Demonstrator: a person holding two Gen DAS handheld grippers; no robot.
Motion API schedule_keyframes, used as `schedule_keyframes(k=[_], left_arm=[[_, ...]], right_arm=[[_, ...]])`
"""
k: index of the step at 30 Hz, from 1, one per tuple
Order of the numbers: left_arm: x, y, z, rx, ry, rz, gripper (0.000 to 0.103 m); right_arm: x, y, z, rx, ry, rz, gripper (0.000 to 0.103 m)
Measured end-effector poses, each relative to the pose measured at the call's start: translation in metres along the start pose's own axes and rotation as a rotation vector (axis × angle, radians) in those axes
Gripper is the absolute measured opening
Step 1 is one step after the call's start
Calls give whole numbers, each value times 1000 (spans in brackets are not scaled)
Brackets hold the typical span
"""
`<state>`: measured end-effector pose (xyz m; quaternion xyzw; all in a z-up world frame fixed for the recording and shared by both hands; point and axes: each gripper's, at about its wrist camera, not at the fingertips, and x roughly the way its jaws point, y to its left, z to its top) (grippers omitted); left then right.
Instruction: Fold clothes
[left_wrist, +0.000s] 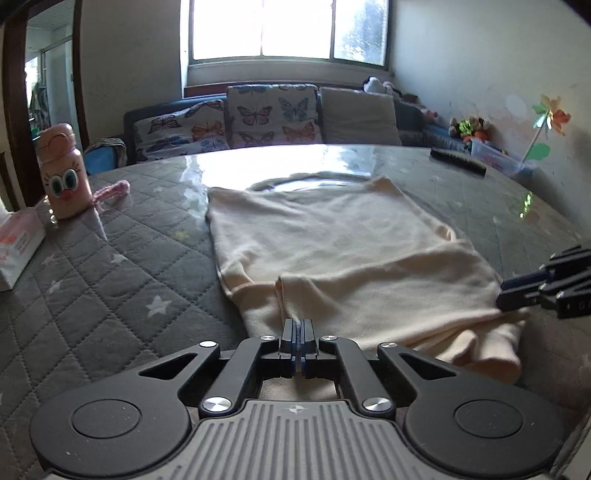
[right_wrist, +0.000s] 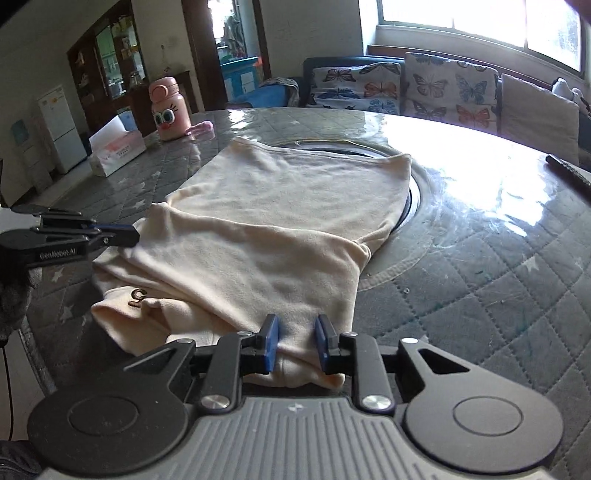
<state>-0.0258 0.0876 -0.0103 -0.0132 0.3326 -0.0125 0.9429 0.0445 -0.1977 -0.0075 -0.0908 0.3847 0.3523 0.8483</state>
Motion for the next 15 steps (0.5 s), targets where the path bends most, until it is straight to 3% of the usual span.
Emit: schedule_keyframes(k=[9, 15], left_arm=[[-4, 9, 9, 11, 19, 14, 5], [6, 1, 28, 28, -22, -51, 5]], right_arm=[[6, -3, 28, -24, -61, 8, 24], [27, -9, 43, -29, -61, -1, 24]])
